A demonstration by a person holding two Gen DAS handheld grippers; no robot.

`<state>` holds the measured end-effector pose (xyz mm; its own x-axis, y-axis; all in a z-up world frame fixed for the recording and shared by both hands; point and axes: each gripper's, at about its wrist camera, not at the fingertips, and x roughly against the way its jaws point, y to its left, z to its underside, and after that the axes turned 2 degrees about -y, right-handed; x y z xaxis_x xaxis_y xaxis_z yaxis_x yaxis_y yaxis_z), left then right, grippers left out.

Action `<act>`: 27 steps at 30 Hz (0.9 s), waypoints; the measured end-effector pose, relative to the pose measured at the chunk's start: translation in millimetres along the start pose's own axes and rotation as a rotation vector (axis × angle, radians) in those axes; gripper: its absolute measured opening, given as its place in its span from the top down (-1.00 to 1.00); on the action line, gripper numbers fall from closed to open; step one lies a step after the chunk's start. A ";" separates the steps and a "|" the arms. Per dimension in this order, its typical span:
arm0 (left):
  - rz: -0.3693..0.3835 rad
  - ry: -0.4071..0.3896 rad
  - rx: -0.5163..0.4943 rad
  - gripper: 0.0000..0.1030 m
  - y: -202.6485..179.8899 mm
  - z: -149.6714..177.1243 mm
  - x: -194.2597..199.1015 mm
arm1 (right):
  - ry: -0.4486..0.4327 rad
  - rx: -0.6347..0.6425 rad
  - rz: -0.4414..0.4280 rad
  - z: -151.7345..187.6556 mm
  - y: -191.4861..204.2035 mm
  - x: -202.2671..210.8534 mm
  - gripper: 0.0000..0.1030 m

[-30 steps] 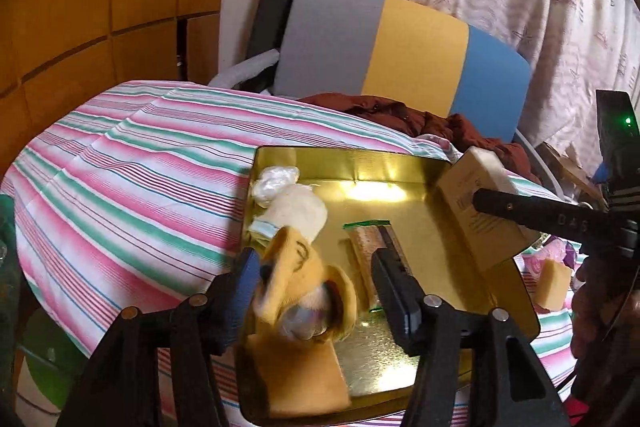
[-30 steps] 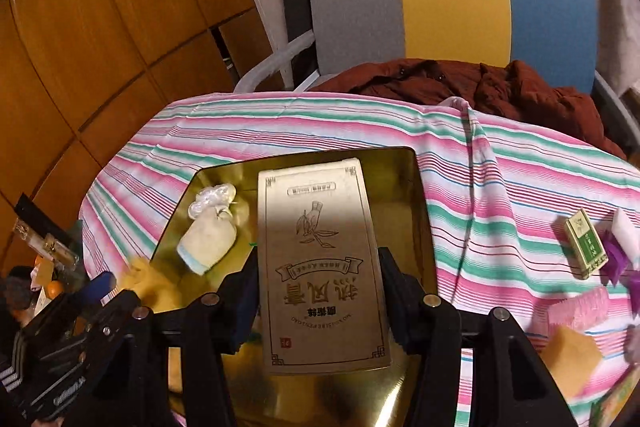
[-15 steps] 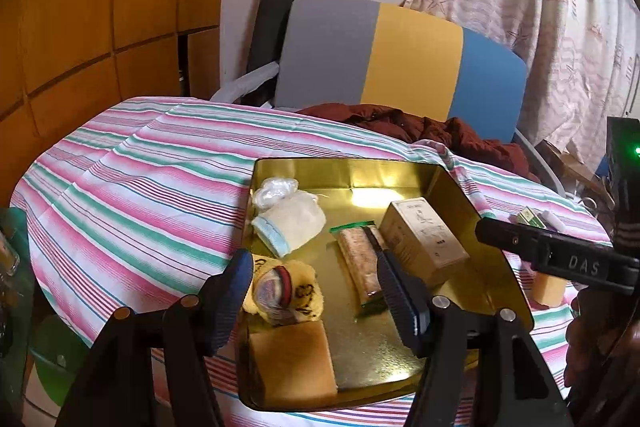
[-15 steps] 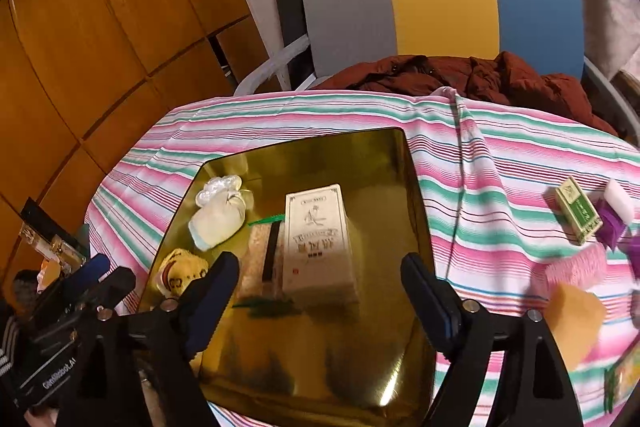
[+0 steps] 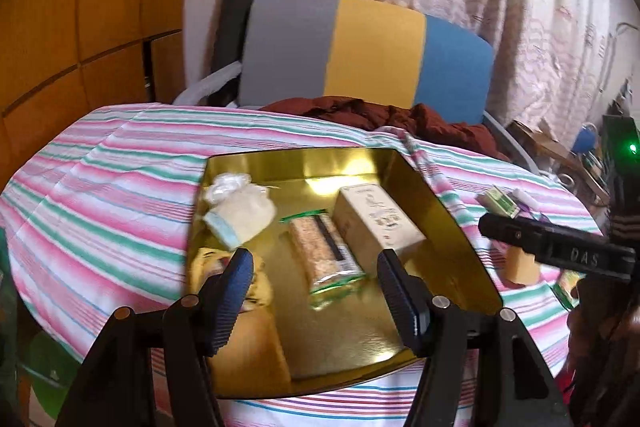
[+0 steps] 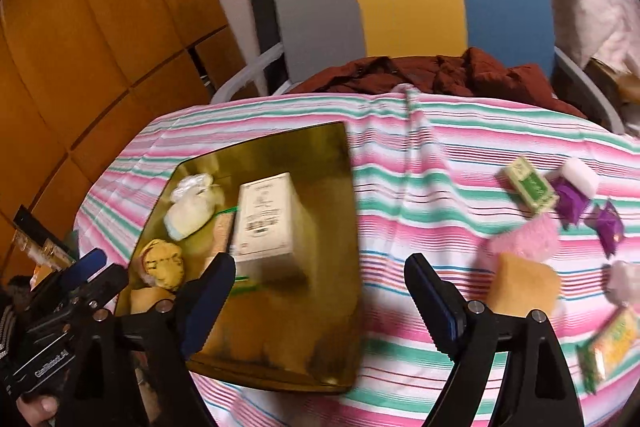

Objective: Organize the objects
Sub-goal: 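Open the left tool over the tray while the right tool releases the brown box, then grasp the tan sponge with the right tool while the left tool grasps the pink hair roller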

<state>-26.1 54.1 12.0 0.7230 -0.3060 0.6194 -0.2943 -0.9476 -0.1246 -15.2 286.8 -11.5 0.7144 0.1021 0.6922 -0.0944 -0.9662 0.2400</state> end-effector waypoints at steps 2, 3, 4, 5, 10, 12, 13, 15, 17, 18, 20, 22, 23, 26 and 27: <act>0.026 0.000 -0.017 -0.27 -8.5 0.9 -0.6 | -0.001 -0.025 0.018 -0.9 -16.6 4.8 -0.69; 0.036 0.000 -0.026 -0.27 -12.6 1.4 -0.7 | 0.001 -0.038 0.030 -1.4 -26.7 7.5 -0.69; 0.049 0.002 -0.038 -0.27 -17.0 2.1 -0.8 | 0.002 -0.046 0.046 -2.2 -38.0 10.8 -0.69; 0.061 0.003 -0.048 -0.27 -21.0 2.8 -1.3 | 0.000 -0.056 0.062 -2.9 -48.0 14.2 -0.69; 0.115 0.012 -0.094 -0.27 -40.3 3.6 -3.4 | -0.022 -0.183 0.134 -7.4 -119.6 34.8 -0.78; 0.130 0.016 -0.104 -0.27 -46.5 3.3 -4.6 | -0.001 -0.226 0.147 -5.9 -146.6 35.2 -0.81; 0.132 0.019 -0.108 -0.27 -48.8 3.4 -5.8 | 0.020 -0.246 0.137 -4.1 -157.5 32.5 -0.82; 0.137 0.030 -0.121 -0.27 -55.7 4.6 -9.1 | 0.061 -0.268 0.106 0.0 -170.5 24.3 -0.84; 0.139 0.039 -0.135 -0.27 -61.9 5.5 -11.6 | 0.104 -0.277 0.082 4.8 -173.7 14.5 -0.86; 0.141 0.041 -0.143 -0.27 -64.6 5.6 -12.5 | 0.129 -0.269 0.068 7.0 -170.6 7.7 -0.86; 0.152 0.047 -0.159 -0.27 -71.6 5.1 -13.6 | 0.160 -0.218 0.057 9.7 -160.5 -1.0 -0.86; 0.164 0.052 -0.174 -0.27 -79.1 2.9 -16.0 | 0.175 -0.156 0.078 12.1 -149.6 -7.5 -0.86; 0.170 0.055 -0.176 -0.27 -81.7 1.8 -17.2 | 0.188 -0.132 0.090 12.8 -147.0 -12.0 -0.86; 0.185 0.060 -0.184 -0.27 -90.8 -2.1 -21.7 | 0.221 -0.108 0.119 17.4 -149.4 -21.3 -0.85; 0.190 0.062 -0.187 -0.27 -93.9 -3.1 -23.0 | 0.223 -0.105 0.120 17.4 -150.4 -22.7 -0.85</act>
<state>-17.0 150.4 11.9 0.6059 -0.4652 0.6453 -0.5357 -0.8383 -0.1014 -5.2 425.7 -75.1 0.5242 0.0492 0.8502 -0.2494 -0.9457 0.2085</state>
